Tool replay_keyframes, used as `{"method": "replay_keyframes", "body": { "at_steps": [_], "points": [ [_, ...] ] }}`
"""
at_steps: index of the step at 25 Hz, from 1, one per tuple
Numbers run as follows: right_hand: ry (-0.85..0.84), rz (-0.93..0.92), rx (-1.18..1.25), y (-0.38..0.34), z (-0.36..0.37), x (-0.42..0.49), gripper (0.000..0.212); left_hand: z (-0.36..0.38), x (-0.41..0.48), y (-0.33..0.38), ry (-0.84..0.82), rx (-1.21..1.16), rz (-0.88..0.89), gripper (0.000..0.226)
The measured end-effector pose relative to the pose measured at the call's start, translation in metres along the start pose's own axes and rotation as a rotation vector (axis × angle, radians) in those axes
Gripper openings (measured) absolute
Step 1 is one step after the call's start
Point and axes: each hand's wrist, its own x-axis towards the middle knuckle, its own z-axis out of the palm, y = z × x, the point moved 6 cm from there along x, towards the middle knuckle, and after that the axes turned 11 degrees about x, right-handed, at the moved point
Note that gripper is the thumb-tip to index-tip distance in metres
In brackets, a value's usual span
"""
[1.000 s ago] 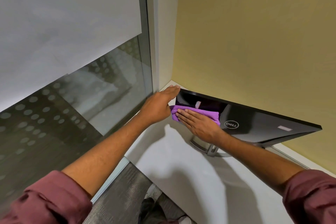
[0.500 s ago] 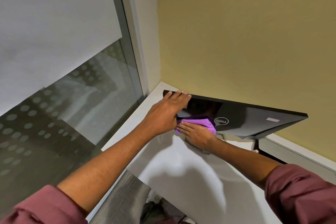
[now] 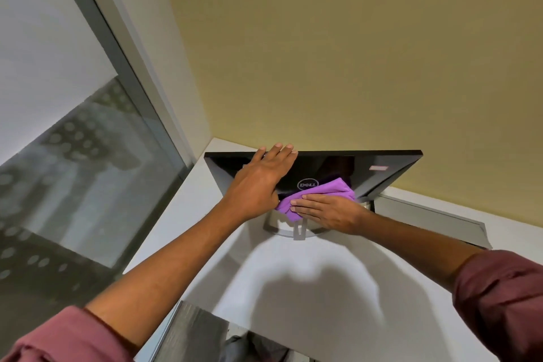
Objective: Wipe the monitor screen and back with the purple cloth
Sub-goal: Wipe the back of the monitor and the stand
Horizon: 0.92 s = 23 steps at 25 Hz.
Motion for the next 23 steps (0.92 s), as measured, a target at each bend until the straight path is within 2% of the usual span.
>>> {"method": "replay_keyframes", "body": {
  "at_steps": [1,4,6,12,18,23],
  "points": [
    [0.019,-0.003,-0.012,0.004,-0.004,-0.009,0.077,0.000,0.002,0.004,0.009,-0.017,0.004,0.096],
    [0.045,0.063,-0.023,0.019,-0.016,-0.029,0.068,0.002,0.007,0.007,0.040,-0.047,-0.009,0.093],
    [0.095,0.113,0.000,0.033,-0.026,-0.035,0.076,0.006,0.007,0.005,0.061,-0.064,-0.021,0.094],
    [0.254,0.241,0.014,0.067,-0.064,-0.061,0.063,0.013,0.007,-0.001,0.126,-0.155,-0.048,0.099],
    [0.350,0.545,-0.027,0.076,-0.062,-0.104,0.098,0.015,0.007,-0.005,0.122,-0.245,-0.053,0.102],
    [0.536,0.934,0.105,0.080,-0.049,-0.125,0.091,0.015,0.007,-0.007,0.099,-0.276,-0.057,0.101]
  ]
}}
